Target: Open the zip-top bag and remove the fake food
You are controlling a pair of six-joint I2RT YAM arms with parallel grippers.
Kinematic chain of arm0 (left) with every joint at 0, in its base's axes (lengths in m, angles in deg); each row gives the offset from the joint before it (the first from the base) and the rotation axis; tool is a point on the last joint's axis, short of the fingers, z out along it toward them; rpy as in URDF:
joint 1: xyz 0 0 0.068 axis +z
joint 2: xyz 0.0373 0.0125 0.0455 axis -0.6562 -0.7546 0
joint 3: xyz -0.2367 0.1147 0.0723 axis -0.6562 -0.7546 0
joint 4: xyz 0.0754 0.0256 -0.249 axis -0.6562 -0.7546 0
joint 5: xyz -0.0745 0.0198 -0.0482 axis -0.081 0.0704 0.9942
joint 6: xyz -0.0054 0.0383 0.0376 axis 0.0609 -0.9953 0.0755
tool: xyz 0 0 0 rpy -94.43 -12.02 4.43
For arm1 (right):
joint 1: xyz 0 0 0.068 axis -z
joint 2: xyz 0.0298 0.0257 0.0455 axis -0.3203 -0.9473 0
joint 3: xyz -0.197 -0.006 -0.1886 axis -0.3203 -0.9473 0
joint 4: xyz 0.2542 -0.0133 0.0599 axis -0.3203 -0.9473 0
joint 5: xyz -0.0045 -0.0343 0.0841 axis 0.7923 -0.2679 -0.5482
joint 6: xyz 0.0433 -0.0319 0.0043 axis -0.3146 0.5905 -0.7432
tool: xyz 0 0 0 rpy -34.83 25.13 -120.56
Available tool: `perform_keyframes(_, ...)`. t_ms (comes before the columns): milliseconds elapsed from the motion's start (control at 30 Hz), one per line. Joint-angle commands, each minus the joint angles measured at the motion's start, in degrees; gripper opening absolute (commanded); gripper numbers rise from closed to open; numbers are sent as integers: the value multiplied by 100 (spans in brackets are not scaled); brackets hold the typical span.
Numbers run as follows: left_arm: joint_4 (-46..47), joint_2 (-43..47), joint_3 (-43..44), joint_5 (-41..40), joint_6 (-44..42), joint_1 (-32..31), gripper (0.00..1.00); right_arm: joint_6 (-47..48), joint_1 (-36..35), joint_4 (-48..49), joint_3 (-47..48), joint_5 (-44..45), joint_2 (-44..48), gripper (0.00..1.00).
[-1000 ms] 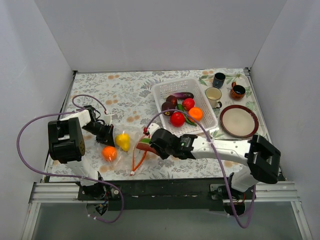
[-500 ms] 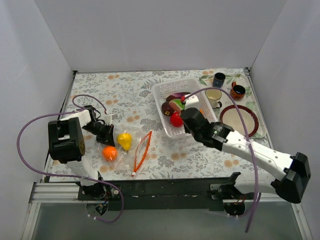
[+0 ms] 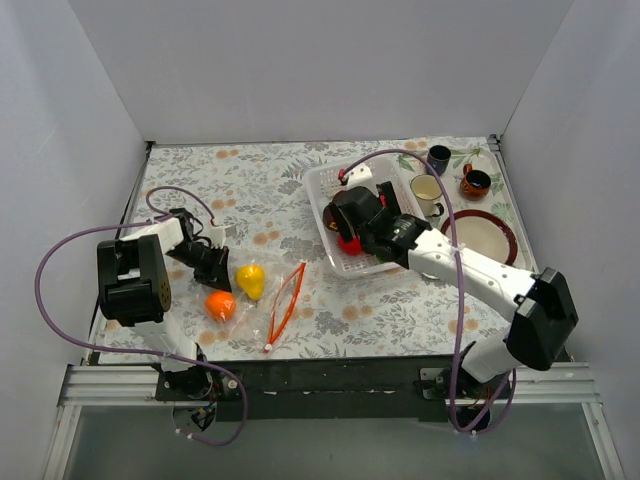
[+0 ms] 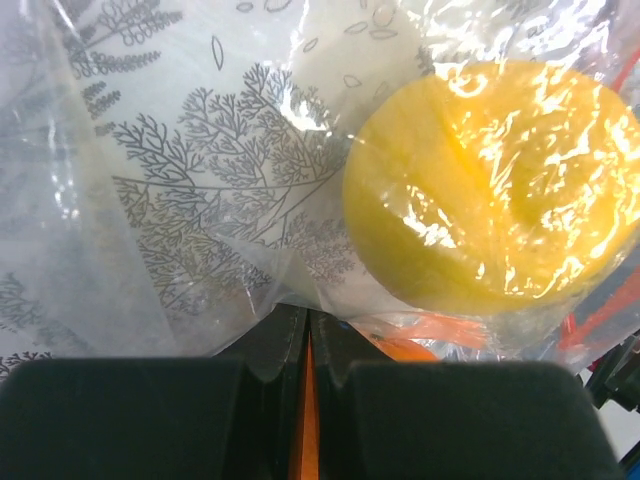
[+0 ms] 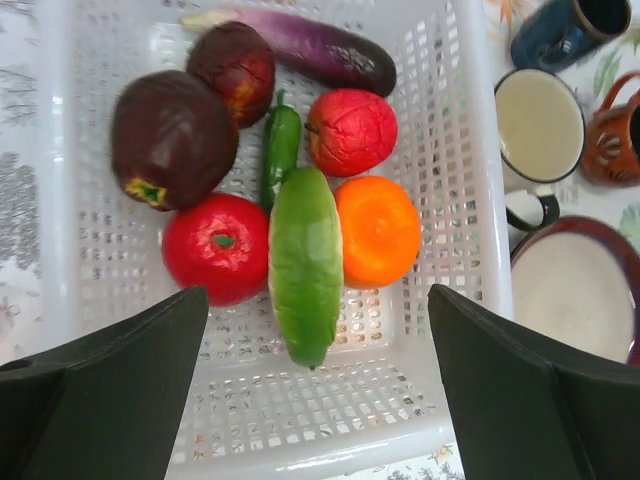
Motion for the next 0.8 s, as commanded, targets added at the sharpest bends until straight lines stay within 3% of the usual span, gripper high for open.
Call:
perform_keyframes(0,98,26,267,256,36,-28,0,651,-992,965,-358,44,714,94)
perform_keyframes(100,107,-36,294,238,45,-28,0,784,-1696,1431,-850,-324,742,59)
perform_keyframes(133,116,-53,303,229,45,-36,0,793,-1838,1564,-981,-448,733,22)
perform_keyframes(167,124,-62,294,229,45,-37,0,784,-1979,1731,-1253,-563,707,9)
perform_keyframes(200,142,-89,294,229,45,-28,0,775,-2189,1906,-1360,-799,620,2)
perform_keyframes(467,151,-89,277,177,45,-28,0,432,-2376,3497,-1756,-2189,-171,1)
perform_keyframes(767,107,-1,215,168,27,-37,0,687,-2358,3842,-667,-2488,-1735,1)
